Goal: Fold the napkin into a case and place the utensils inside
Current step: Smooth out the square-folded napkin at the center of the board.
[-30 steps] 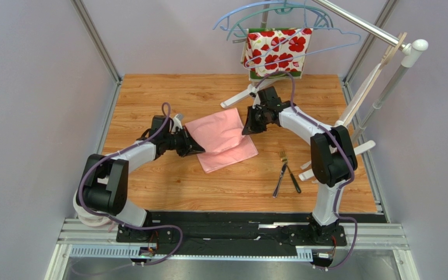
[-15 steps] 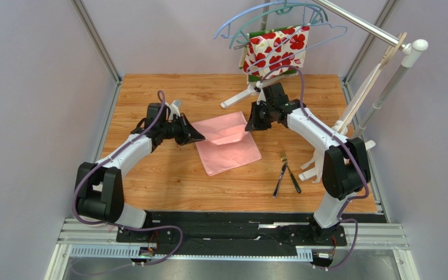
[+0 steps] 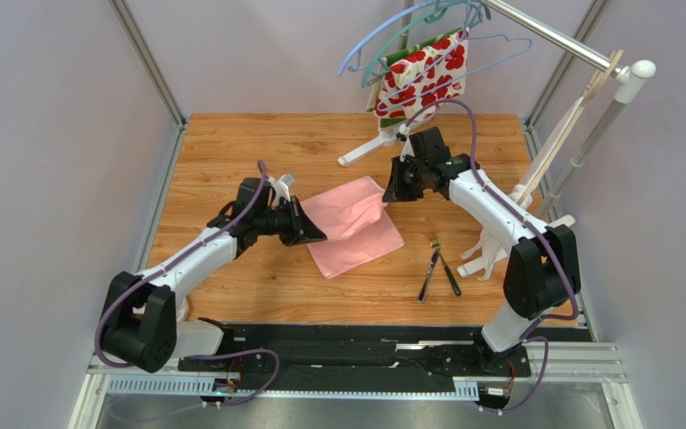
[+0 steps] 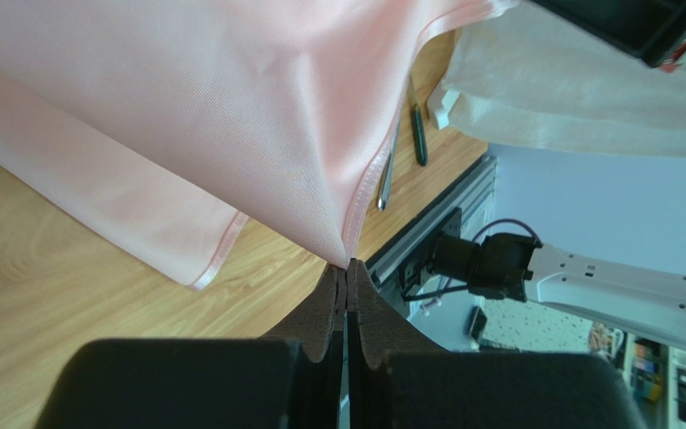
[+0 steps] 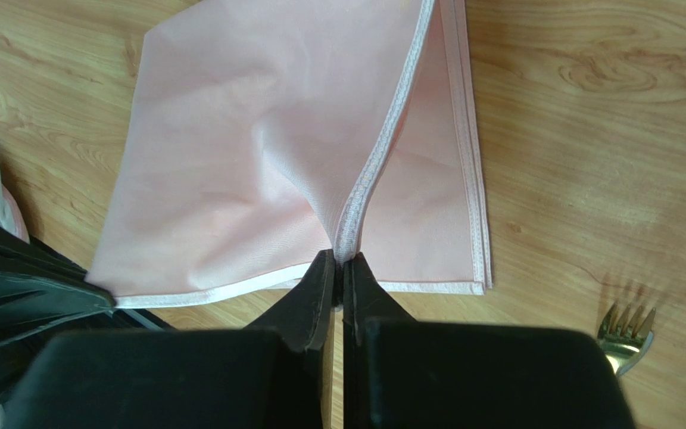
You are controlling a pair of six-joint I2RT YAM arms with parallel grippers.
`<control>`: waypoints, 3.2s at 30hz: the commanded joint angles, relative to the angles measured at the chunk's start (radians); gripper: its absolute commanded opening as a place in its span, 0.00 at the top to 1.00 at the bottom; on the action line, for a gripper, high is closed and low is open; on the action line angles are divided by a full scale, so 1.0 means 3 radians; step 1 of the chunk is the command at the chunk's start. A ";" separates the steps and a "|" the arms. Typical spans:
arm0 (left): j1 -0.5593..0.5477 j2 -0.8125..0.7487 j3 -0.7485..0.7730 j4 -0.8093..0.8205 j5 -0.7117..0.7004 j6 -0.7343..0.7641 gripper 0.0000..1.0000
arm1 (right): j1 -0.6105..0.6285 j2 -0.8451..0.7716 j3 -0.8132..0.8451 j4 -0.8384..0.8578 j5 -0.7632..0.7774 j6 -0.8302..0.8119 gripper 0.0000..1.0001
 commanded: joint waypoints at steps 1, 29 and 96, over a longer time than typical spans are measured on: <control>-0.0268 0.0100 -0.0260 0.0325 -0.0124 -0.0254 1.00 | -0.0012 -0.0209 -0.0238 -0.0012 0.0112 -0.0091 1.00; -0.0346 0.0519 -0.0588 0.0289 -0.0810 -0.0055 1.00 | -0.0033 0.0164 -0.0894 0.0412 0.0097 -0.0081 1.00; -0.0202 0.0944 -0.0627 0.0691 -0.0101 0.0457 1.00 | 0.0243 -0.0097 -0.0981 0.0433 -0.0077 -0.0020 0.36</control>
